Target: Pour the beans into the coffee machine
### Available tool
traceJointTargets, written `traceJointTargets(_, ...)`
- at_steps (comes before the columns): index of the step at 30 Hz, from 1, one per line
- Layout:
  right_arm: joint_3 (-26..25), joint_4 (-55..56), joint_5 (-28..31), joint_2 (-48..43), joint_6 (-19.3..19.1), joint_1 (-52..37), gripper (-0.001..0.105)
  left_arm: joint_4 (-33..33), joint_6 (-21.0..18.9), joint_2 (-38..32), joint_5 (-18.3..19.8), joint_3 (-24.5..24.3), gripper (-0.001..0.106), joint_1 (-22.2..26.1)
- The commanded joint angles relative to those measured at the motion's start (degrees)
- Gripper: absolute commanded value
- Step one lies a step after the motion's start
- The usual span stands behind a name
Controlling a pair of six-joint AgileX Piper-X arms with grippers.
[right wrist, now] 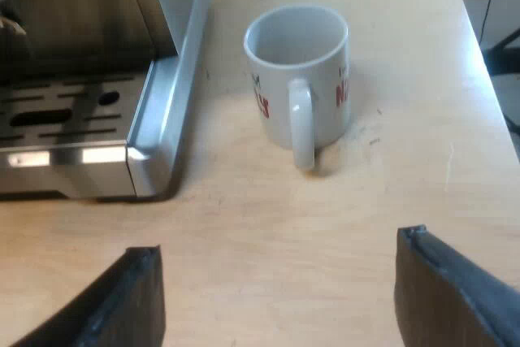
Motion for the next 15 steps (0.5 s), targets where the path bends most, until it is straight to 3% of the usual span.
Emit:
traceJointTargets(1, 1.0, -0.4, -0.3, -2.7, -0.1, 0.0, 0.062, -1.0, -0.6, -2.2, -0.4, 0.6, 0.074, -0.2)
traceJointTargets(15, 6.0, 0.0, -0.5, -2.7, 1.6, 0.0, 0.062, -1.5, -0.6, -2.1, -0.4, 3.6, 0.074, -0.2)
